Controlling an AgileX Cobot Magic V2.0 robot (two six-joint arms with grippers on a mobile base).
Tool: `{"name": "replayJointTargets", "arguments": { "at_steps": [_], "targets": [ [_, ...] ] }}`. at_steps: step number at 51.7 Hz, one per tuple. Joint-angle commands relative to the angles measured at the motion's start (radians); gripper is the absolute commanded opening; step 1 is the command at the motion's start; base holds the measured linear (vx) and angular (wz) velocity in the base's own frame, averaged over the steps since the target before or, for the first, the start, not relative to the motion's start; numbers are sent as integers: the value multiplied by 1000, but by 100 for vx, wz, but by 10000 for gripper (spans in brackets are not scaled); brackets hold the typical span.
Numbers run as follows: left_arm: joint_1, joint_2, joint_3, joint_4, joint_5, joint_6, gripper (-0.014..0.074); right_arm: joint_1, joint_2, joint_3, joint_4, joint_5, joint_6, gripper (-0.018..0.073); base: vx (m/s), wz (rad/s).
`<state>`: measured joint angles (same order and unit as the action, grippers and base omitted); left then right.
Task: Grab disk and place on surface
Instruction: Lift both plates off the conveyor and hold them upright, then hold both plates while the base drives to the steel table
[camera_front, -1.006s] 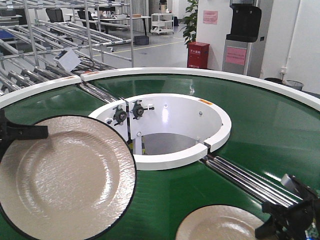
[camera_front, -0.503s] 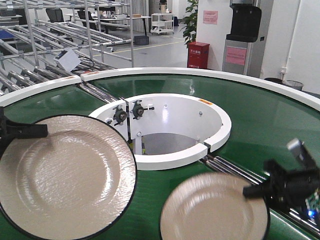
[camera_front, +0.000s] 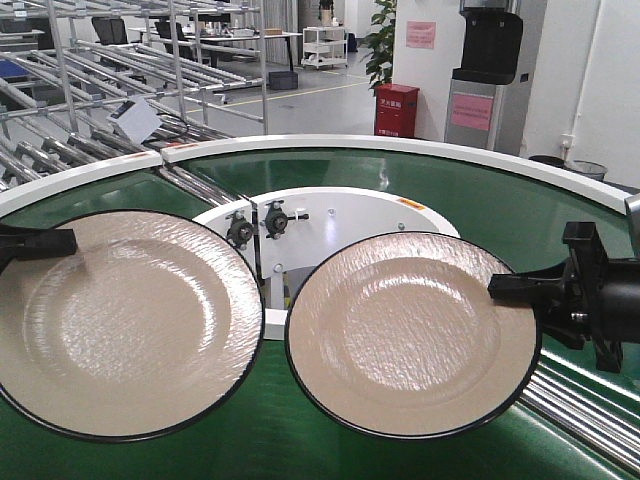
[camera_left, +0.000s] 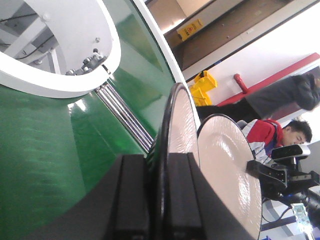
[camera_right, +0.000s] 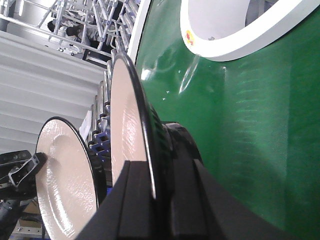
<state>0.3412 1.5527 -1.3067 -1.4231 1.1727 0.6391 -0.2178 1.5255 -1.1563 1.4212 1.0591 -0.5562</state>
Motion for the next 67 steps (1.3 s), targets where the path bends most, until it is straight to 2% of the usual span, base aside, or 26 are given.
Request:
{"name": "replayJointTargets", "arguments": {
  "at_steps": [1,67],
  "targets": [
    [-2,-45,-27,-149,27,-24,-8,-8,-47,-31,137,24,8,-9,0,0],
    [-2,-45,-27,-148,27,-12,-8,-7,-47,-31,138,17,8,-9,-1,-4]
  ]
}}
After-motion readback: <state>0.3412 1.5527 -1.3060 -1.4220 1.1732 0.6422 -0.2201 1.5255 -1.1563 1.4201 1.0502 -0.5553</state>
